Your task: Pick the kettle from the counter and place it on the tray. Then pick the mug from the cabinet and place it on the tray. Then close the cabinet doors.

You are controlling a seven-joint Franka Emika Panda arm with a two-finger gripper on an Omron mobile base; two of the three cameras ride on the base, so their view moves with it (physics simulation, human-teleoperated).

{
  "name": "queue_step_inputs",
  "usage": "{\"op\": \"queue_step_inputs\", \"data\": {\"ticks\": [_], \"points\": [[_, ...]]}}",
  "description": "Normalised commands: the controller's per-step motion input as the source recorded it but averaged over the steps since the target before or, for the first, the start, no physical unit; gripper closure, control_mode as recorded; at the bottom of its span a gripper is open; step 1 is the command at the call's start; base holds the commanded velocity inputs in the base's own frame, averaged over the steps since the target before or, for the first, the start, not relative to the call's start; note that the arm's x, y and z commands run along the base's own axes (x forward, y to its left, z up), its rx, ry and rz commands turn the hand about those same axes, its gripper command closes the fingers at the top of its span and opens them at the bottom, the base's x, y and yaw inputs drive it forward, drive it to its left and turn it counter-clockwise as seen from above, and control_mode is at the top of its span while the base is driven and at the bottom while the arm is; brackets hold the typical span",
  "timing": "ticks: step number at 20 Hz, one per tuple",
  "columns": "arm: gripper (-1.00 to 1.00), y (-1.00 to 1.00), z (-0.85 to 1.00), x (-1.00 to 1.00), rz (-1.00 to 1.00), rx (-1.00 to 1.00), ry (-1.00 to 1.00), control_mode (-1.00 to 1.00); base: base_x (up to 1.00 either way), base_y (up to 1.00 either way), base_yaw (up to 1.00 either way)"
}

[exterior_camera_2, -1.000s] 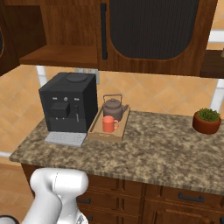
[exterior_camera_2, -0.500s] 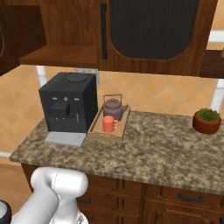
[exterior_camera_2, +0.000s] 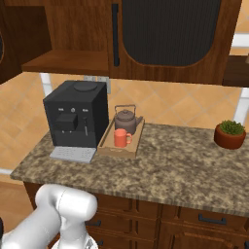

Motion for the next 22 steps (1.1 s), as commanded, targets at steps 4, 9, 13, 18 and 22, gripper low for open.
{"op": "queue_step_inputs", "data": {"ticks": [4, 9, 13, 18, 22], "points": [[-1.00, 0.03, 0.16, 0.00, -0.10, 0.00, 0.03, -1.00, 0.00, 0.00, 0.00], [-1.00, -0.02, 0.40, 0.00, -0.09, 0.00, 0.01, -1.00, 0.00, 0.00, 0.00], [-1.00, -0.03, 0.07, 0.05, -0.01, 0.00, 0.02, -1.00, 0.00, 0.00, 0.00], [-1.00, 0.00, 0.09, 0.06, 0.00, -0.01, 0.04, -1.00, 0.00, 0.00, 0.00], [-1.00, 0.18, -0.29, 0.31, 0.02, -0.02, 0.12, -1.00, 0.00, 0.00, 0.00]]}}
